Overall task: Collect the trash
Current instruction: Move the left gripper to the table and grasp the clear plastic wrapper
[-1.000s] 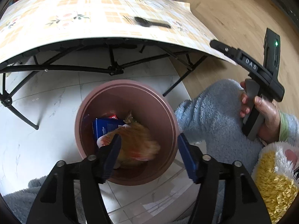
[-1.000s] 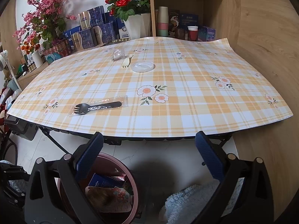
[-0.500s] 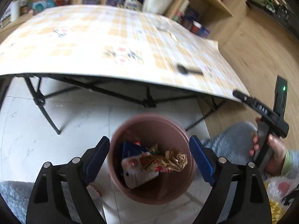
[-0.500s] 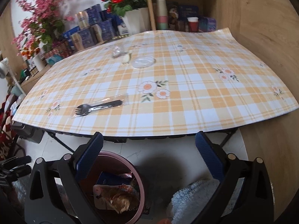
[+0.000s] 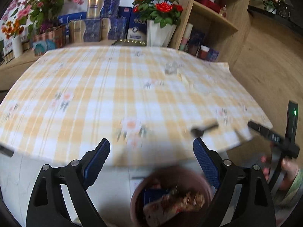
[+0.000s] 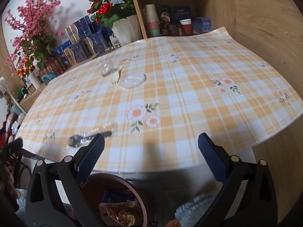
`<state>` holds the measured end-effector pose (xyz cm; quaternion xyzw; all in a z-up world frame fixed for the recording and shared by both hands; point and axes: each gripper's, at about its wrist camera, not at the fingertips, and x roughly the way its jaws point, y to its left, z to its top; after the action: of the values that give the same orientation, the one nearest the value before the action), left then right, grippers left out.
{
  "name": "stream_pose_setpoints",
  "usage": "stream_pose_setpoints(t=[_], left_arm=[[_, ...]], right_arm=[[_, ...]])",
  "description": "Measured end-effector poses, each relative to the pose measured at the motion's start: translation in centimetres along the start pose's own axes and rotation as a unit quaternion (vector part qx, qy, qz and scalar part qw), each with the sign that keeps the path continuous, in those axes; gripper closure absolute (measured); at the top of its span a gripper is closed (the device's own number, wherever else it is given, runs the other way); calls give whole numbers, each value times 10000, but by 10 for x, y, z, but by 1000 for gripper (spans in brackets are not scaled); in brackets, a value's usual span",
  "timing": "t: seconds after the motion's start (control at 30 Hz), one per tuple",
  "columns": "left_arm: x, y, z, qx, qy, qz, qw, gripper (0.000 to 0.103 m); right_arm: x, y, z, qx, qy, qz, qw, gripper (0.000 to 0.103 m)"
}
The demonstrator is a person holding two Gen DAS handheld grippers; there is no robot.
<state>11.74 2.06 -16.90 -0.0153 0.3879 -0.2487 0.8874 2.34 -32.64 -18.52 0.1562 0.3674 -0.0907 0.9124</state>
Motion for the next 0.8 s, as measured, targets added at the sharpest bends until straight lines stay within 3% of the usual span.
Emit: stream_pose_setpoints(t=[0.17, 0.37, 0.63, 0.8], left_arm=[[49, -17, 57, 267, 88, -225, 9994, 16], [131, -49, 114, 984, 311, -272, 9943, 16], [221, -53, 165, 506, 517, -473, 9963, 29], [267, -71, 182, 995, 678, -280, 9923, 37]], right_arm=[[12, -2, 17, 27, -74, 77, 9999, 6], [29, -15, 32, 60, 115, 196, 9997, 6], [39, -47, 45, 315, 230, 167, 9991, 6], [43, -64, 49, 492, 283, 202, 9982, 6]])
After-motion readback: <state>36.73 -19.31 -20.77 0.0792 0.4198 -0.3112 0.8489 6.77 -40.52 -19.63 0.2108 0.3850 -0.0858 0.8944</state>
